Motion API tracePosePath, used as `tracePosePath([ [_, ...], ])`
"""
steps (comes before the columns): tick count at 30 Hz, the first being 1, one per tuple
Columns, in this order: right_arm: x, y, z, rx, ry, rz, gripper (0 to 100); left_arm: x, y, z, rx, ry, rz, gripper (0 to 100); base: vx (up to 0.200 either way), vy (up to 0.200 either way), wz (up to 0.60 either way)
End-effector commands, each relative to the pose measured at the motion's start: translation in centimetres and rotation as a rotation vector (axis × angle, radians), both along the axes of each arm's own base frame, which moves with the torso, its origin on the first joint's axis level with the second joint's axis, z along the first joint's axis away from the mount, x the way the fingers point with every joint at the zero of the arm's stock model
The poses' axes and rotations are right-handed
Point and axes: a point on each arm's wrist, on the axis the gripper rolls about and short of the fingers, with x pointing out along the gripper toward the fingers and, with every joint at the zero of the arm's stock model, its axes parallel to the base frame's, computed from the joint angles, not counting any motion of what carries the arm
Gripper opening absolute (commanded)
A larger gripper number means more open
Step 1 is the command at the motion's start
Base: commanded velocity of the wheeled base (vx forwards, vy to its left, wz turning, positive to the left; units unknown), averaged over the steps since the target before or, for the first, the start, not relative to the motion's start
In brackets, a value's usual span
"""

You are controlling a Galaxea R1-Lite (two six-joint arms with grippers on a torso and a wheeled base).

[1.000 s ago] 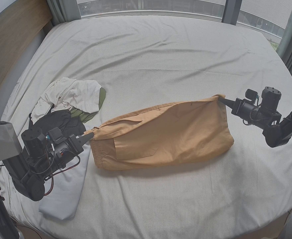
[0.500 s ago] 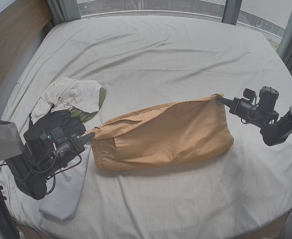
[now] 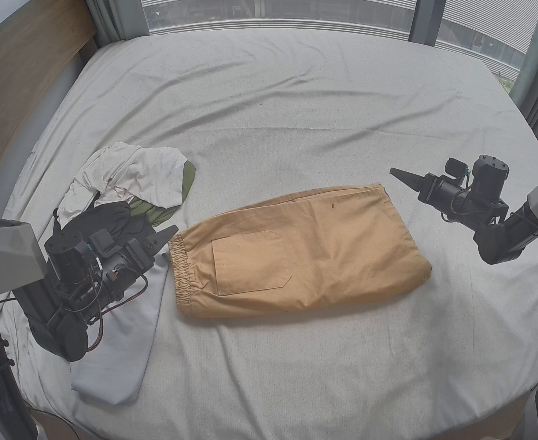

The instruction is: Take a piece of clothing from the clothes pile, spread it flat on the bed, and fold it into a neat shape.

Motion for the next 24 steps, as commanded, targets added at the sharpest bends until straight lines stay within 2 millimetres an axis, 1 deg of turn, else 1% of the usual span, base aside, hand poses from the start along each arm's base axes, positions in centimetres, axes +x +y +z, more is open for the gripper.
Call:
tracePosePath([
  [1, 0.1, 0.0, -0.1, 0.000, 0.001, -0.002, 100, 0.2, 0.1, 0.0, -0.003, -0.005, 0.008, 100, 0.000, 0.000, 0.00],
  [8, -0.9, 0.0, 0.6, 0.000, -0.001, -0.003, 100, 0.1, 0.1, 0.2, -0.008, -0.007, 0.007, 100, 0.000, 0.000, 0.00],
  [12, -2.1, -0.2, 0.4, -0.002, 0.031, -0.008, 100, -0.5, -0.1, 1.0, -0.012, -0.023, -0.005, 100, 0.000, 0.000, 0.00],
  [15, -3.5, -0.5, -0.1, -0.004, 0.073, -0.012, 100, -1.4, -0.4, 1.4, -0.012, -0.020, -0.031, 100, 0.000, 0.000, 0.00],
  [17, -4.9, -0.7, -0.7, -0.004, 0.114, -0.015, 100, -2.4, -0.9, 1.5, -0.012, -0.007, -0.082, 100, 0.000, 0.000, 0.00],
  [20, -6.5, -1.0, -1.0, -0.003, 0.152, -0.026, 100, -3.3, -1.2, 1.7, -0.011, 0.001, -0.135, 100, 0.000, 0.000, 0.00],
  [23, -9.1, -0.9, -1.8, -0.010, 0.215, -0.034, 100, -4.1, -1.6, 1.8, -0.008, 0.005, -0.180, 100, 0.000, 0.000, 0.00],
  [24, -9.5, -0.8, -2.0, -0.011, 0.226, -0.032, 100, -4.3, -1.7, 1.8, -0.008, 0.007, -0.186, 100, 0.000, 0.000, 0.00],
])
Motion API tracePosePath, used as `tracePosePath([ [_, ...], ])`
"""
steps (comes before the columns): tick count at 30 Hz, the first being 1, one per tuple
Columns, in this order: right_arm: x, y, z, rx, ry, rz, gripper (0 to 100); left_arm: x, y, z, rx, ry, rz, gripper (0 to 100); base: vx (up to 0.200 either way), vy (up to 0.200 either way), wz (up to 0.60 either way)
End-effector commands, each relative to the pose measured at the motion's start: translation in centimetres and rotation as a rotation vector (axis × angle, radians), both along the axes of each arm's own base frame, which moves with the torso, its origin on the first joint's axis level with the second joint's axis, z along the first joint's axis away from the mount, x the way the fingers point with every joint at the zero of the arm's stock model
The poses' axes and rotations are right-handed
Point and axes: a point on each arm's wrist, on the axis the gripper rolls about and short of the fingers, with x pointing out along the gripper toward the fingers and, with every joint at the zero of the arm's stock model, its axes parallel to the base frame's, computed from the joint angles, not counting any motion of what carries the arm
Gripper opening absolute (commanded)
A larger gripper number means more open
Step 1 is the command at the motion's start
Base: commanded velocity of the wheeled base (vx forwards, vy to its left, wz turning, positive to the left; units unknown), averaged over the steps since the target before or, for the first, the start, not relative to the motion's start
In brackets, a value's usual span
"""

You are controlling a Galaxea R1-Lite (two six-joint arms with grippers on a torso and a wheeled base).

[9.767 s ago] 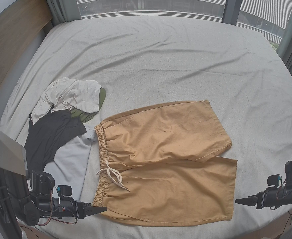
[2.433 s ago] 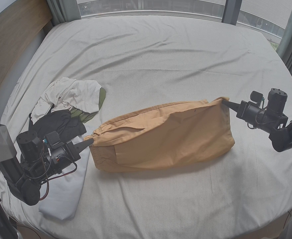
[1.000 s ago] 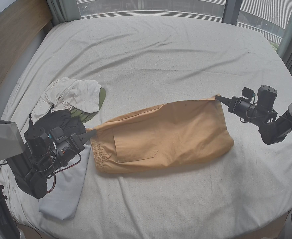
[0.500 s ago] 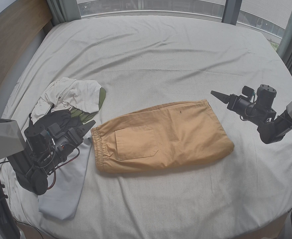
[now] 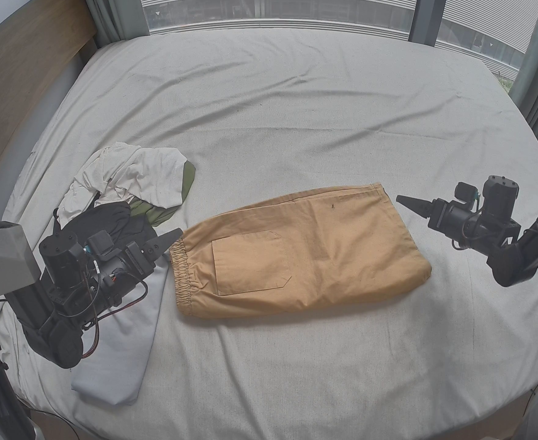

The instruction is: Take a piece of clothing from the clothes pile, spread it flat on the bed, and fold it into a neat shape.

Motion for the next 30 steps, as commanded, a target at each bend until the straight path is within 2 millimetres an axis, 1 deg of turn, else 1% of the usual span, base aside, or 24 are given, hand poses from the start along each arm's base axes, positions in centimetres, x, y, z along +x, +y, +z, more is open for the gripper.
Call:
tracePosePath([
  [1, -4.9, 0.0, 0.1, -0.006, 0.067, -0.004, 100, -2.2, -0.9, 0.9, 0.001, -0.003, -0.085, 100, 0.000, 0.000, 0.00],
  [7, -8.0, 0.7, -1.0, -0.013, 0.147, 0.021, 100, -2.9, -1.4, 0.7, 0.006, 0.015, -0.110, 100, 0.000, 0.000, 0.00],
  [9, -8.7, 0.9, -1.2, -0.015, 0.165, 0.031, 100, -3.2, -1.7, 0.5, 0.024, 0.017, -0.124, 100, 0.000, 0.000, 0.00],
  [14, -9.7, 1.0, -2.2, -0.021, 0.213, 0.040, 100, -3.4, -1.7, 0.1, 0.095, -0.013, -0.138, 100, 0.000, 0.000, 0.00],
  [16, -10.2, 1.2, -2.8, -0.024, 0.245, 0.046, 100, -3.4, -1.8, 0.0, 0.106, -0.018, -0.140, 100, 0.000, 0.000, 0.00],
  [20, -9.8, 1.3, -4.8, -0.041, 0.312, 0.025, 100, -3.5, -1.8, 0.2, 0.106, -0.025, -0.140, 100, 0.000, 0.000, 0.00],
  [30, -9.1, 2.1, -7.1, -0.059, 0.386, 0.027, 100, -3.4, -1.7, 0.1, 0.107, -0.022, -0.137, 100, 0.000, 0.000, 0.00],
])
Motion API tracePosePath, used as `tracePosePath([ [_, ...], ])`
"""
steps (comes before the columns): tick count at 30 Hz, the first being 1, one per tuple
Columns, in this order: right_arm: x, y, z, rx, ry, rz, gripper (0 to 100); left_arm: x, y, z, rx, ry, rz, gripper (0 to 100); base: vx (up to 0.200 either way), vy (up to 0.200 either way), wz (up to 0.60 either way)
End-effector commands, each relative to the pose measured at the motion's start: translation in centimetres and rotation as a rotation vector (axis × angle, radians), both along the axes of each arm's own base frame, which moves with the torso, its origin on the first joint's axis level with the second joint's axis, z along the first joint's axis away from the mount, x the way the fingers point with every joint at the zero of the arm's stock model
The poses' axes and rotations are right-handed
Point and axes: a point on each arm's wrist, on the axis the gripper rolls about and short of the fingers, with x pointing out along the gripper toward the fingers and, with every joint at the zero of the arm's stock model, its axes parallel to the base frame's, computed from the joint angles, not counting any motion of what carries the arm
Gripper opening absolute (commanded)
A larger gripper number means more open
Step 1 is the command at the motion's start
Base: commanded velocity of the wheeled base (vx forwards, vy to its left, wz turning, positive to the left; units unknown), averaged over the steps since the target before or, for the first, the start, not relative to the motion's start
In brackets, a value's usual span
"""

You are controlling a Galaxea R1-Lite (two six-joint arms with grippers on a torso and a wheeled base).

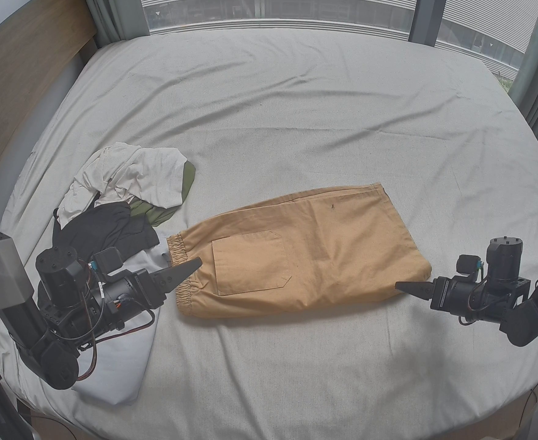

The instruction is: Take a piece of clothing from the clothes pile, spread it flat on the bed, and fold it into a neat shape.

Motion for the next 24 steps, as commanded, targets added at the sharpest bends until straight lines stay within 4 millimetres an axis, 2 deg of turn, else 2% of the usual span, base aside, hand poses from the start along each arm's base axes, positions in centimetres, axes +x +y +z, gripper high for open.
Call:
tracePosePath([
  [1, 0.4, 0.2, -1.5, -0.006, 0.051, 0.004, 100, 0.0, 0.1, 0.0, 0.000, 0.002, 0.003, 100, 0.000, 0.000, 0.00],
  [6, 1.7, 0.3, -2.8, -0.026, 0.053, -0.033, 100, 0.0, 0.1, 0.0, 0.000, 0.002, 0.003, 100, 0.000, 0.000, 0.00],
  [12, 2.4, 0.6, -3.6, -0.021, 0.030, -0.031, 100, 0.0, 0.1, -0.1, 0.000, 0.003, 0.003, 100, 0.000, 0.000, 0.00],
  [24, 3.7, 2.4, -2.9, 0.065, 0.005, -0.027, 100, 0.1, 0.0, 0.1, -0.003, -0.002, 0.003, 100, 0.000, 0.000, 0.00],
])
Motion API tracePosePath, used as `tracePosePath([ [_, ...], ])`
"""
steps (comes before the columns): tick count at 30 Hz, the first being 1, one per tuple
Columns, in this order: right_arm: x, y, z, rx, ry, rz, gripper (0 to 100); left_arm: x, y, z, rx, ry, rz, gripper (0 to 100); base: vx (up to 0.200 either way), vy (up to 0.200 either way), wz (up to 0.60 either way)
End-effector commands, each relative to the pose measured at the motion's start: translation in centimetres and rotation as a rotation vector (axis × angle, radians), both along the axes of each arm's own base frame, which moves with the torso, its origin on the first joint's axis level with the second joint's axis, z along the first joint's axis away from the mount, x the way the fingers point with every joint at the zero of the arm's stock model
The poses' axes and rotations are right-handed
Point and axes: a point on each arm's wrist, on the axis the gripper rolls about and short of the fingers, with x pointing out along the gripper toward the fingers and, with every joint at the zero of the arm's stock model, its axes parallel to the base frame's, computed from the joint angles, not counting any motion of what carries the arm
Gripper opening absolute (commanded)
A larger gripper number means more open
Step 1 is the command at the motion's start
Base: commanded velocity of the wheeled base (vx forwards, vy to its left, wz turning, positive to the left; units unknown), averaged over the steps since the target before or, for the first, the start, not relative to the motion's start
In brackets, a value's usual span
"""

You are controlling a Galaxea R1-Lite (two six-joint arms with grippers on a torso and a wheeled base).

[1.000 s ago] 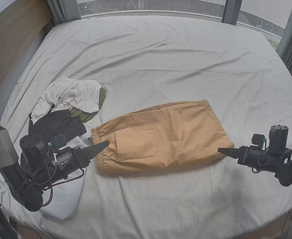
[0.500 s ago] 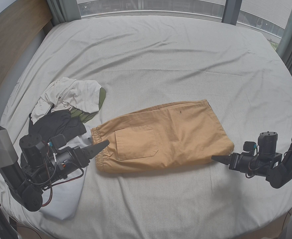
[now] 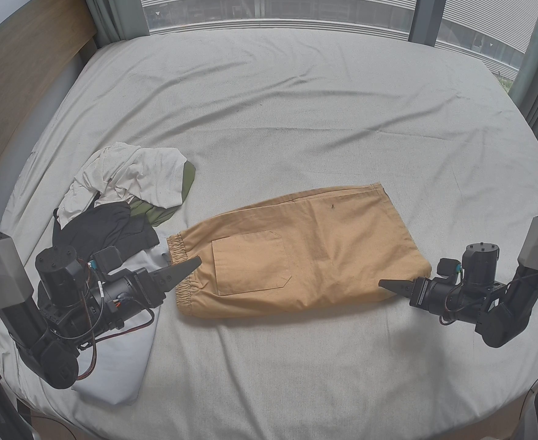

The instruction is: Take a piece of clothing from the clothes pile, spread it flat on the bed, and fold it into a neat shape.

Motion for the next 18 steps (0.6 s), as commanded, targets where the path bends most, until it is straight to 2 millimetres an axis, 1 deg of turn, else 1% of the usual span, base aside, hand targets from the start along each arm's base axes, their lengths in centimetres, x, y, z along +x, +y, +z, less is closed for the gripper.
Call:
tracePosePath([
  [1, 0.5, 1.0, -0.3, 0.003, -0.003, 0.018, 100, 0.0, 0.0, 0.0, -0.001, 0.000, 0.000, 100, 0.000, 0.000, 0.00],
  [7, 1.5, 2.0, -0.7, -0.003, -0.018, 0.006, 100, 0.0, 0.1, 0.0, -0.001, -0.002, 0.003, 100, 0.000, 0.000, 0.00],
  [11, 2.3, 2.5, -0.4, 0.012, -0.039, 0.010, 100, 0.1, 0.1, 0.0, -0.001, 0.000, 0.005, 100, 0.000, 0.000, 0.00],
  [14, 3.2, 2.7, -0.6, 0.021, -0.048, 0.006, 100, 0.1, 0.1, 0.0, -0.001, 0.000, 0.005, 100, 0.000, 0.000, 0.00],
  [18, 3.7, 2.9, -0.8, 0.025, -0.054, 0.005, 100, 0.1, 0.1, 0.0, -0.001, -0.002, 0.005, 100, 0.000, 0.000, 0.00],
])
